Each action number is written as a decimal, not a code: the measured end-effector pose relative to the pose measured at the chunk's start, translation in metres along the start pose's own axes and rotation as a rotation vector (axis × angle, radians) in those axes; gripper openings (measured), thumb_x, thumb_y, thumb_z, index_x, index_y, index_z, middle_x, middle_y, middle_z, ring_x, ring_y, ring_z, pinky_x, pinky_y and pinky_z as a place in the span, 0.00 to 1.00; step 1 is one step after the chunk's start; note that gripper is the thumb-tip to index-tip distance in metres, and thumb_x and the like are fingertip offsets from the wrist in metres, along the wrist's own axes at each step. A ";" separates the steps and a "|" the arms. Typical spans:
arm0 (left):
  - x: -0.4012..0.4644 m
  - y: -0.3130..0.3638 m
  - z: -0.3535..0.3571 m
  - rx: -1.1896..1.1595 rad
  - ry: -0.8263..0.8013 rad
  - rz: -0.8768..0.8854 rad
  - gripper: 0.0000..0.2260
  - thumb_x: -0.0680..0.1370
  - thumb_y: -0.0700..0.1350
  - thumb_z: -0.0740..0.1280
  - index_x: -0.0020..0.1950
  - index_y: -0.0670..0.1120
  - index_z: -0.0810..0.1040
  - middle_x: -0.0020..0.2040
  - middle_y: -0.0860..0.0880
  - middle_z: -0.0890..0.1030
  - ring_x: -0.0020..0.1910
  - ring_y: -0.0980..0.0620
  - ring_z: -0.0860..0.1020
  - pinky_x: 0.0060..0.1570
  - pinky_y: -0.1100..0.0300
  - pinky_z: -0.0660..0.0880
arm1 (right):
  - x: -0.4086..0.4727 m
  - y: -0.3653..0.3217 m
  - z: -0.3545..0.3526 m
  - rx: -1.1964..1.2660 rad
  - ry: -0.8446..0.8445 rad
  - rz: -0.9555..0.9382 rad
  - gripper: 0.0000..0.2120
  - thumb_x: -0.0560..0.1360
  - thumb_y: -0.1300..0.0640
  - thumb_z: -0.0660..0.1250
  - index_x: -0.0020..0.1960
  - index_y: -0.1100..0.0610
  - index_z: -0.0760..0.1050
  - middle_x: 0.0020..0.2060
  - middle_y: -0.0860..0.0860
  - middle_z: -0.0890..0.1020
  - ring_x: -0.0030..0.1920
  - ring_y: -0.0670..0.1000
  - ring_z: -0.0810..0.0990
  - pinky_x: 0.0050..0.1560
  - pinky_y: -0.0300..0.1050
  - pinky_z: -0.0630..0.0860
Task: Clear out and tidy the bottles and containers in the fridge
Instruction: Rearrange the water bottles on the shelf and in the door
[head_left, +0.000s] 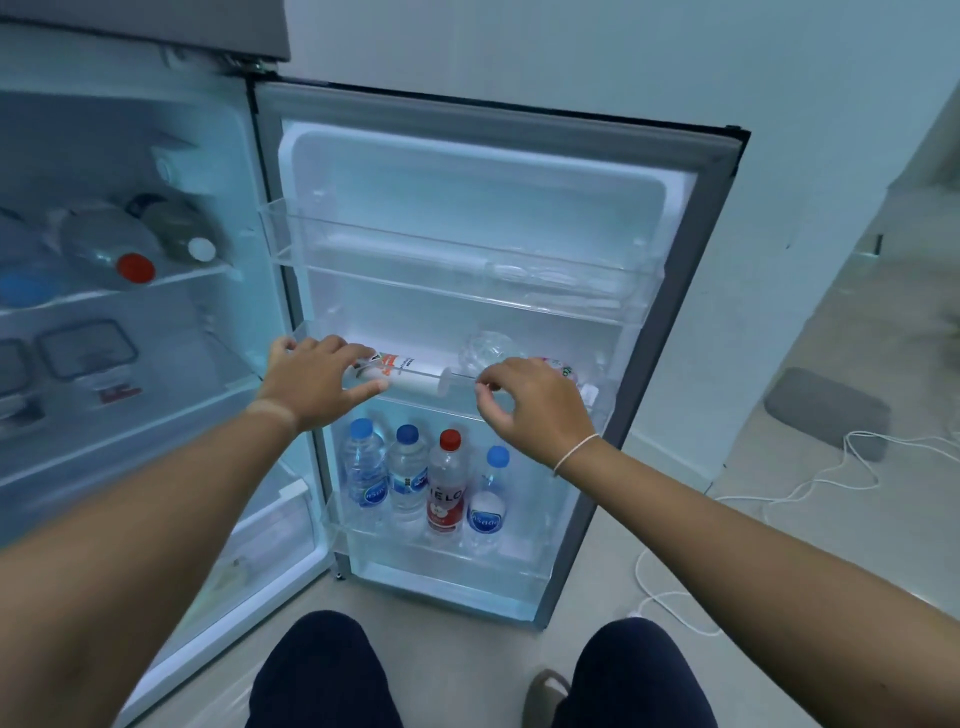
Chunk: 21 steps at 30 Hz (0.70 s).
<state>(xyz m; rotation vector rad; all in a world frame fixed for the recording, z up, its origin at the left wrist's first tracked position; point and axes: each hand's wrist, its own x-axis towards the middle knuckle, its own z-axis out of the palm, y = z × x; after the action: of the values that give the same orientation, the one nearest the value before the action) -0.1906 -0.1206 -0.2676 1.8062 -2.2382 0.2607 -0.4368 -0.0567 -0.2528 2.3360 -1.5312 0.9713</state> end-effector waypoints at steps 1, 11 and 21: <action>0.000 0.000 -0.001 -0.002 -0.003 -0.002 0.25 0.74 0.67 0.57 0.66 0.57 0.72 0.64 0.51 0.77 0.61 0.47 0.75 0.62 0.49 0.59 | 0.004 0.001 -0.002 -0.038 0.075 -0.007 0.16 0.71 0.50 0.57 0.42 0.55 0.82 0.36 0.51 0.84 0.39 0.55 0.81 0.34 0.44 0.75; 0.001 -0.001 -0.001 0.015 -0.023 0.004 0.26 0.74 0.67 0.55 0.67 0.56 0.71 0.65 0.51 0.76 0.63 0.47 0.74 0.64 0.48 0.59 | 0.039 0.025 -0.021 -0.154 -0.541 0.741 0.27 0.70 0.49 0.63 0.66 0.56 0.65 0.49 0.56 0.78 0.58 0.60 0.74 0.59 0.46 0.70; 0.001 -0.002 0.000 0.014 -0.028 0.002 0.26 0.74 0.67 0.55 0.67 0.57 0.71 0.65 0.51 0.76 0.63 0.47 0.73 0.64 0.49 0.58 | 0.029 0.029 -0.015 0.042 -0.326 0.712 0.20 0.66 0.44 0.68 0.54 0.53 0.75 0.45 0.52 0.79 0.47 0.55 0.75 0.56 0.47 0.71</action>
<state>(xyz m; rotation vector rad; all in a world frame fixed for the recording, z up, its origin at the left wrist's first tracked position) -0.1886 -0.1222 -0.2676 1.8258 -2.2629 0.2531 -0.4608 -0.0846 -0.2292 2.0599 -2.5912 0.7526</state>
